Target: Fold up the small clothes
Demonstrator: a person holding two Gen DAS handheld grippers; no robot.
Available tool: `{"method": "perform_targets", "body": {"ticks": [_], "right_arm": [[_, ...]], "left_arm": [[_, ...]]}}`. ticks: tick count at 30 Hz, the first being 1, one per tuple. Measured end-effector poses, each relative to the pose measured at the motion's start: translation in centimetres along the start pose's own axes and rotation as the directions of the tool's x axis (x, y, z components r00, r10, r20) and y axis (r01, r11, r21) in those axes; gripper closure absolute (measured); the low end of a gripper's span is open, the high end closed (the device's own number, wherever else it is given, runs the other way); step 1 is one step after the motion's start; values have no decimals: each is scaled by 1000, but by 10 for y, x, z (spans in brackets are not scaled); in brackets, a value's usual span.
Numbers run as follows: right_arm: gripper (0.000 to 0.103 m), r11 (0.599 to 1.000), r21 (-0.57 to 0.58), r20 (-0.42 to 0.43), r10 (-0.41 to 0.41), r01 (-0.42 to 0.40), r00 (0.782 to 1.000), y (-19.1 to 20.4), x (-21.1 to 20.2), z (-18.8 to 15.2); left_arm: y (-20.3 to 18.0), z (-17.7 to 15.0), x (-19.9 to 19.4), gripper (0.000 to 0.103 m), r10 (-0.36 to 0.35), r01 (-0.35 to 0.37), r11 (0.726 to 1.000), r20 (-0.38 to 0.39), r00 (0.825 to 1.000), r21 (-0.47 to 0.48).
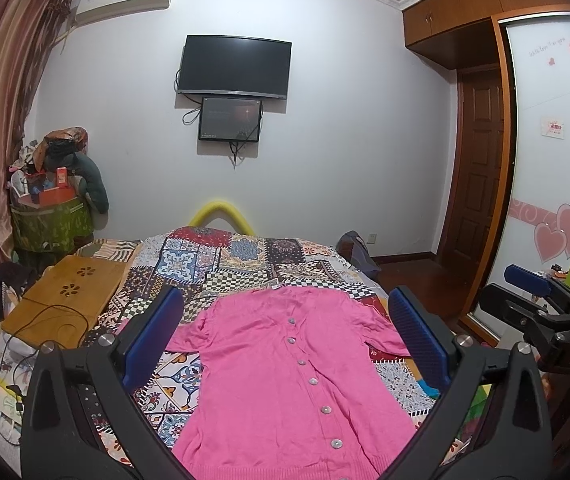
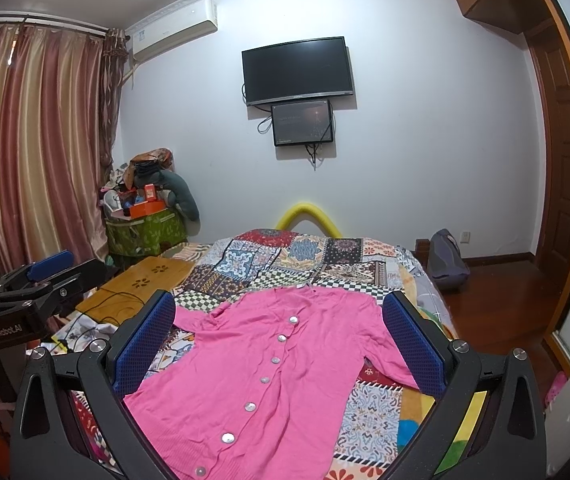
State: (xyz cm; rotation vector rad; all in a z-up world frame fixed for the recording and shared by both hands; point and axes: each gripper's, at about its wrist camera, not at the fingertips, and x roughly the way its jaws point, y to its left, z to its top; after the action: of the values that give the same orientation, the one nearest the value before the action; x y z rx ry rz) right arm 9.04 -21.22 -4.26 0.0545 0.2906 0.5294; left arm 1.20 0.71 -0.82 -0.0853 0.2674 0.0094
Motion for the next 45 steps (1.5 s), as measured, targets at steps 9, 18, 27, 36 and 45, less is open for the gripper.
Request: {"method": "perform_targets", "body": {"ticks": [9,18,27,36,45], "right_arm": [[0,1000,-4,-7,4,-4,1000,-1,8,3],[0,999,-42,-42,-2,1,999,-3,37,10],[0,997,-71,-48,-30,27,998,-15,83,27],[0,998,-57,-188,3,-14,982,-33,150,17],[15,999,-36,-358,18,-33,933,-51,214,-8]], "left_arm": [[-1,0,10,0,1,-1,1000,-11,1000,6],[21,8,45,0,40,-40,999,-45,998,-15],[82,19,112,0,114,-126,988,-126,985,-91],[169,-4,208,0,234,-280,956,-337,912,-93],[260,-77,297,20,324,-427,903,-573,753,-50]]}}
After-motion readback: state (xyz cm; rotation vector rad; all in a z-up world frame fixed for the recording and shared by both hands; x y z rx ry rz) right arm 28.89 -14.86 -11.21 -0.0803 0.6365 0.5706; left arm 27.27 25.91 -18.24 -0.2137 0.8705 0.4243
